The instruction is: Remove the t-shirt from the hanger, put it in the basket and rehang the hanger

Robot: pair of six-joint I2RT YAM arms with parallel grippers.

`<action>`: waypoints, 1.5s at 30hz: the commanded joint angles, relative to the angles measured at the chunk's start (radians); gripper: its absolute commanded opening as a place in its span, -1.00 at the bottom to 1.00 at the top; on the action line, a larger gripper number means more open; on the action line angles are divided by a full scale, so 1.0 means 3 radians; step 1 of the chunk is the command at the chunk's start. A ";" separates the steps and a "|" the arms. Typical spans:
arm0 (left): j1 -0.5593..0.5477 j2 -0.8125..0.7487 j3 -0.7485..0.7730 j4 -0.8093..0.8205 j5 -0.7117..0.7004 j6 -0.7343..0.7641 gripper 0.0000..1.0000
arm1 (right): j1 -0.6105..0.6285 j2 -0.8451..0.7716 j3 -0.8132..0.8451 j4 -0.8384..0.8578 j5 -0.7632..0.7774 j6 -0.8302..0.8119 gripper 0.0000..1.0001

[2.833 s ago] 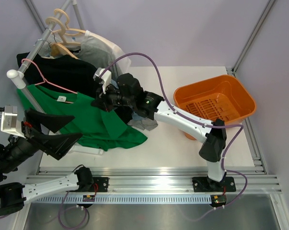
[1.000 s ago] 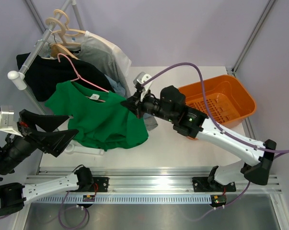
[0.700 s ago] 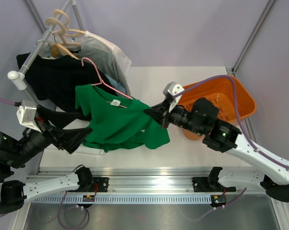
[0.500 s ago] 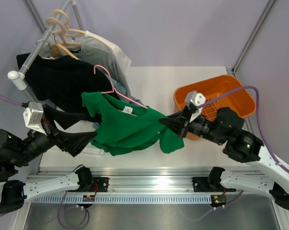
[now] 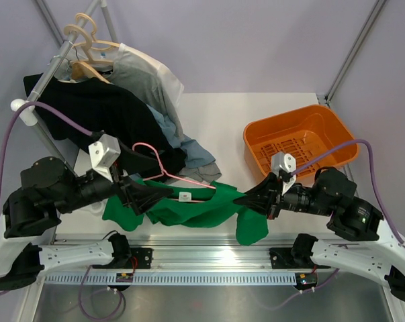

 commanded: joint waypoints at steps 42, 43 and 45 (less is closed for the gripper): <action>-0.0009 -0.0275 -0.0448 0.0820 0.0614 -0.0323 -1.00 | 0.0019 -0.0115 -0.0332 0.0875 -0.0058 0.0281 0.10; -0.0014 -0.0300 -0.0448 0.0804 0.0502 -0.0349 -1.00 | 0.0019 -0.0094 -0.0312 0.0804 -0.0007 0.0281 0.21; -0.0014 -0.0321 -0.0418 0.0713 0.0313 -0.0364 -1.00 | 0.0024 -0.0089 -0.0307 0.0722 0.0136 0.0245 0.43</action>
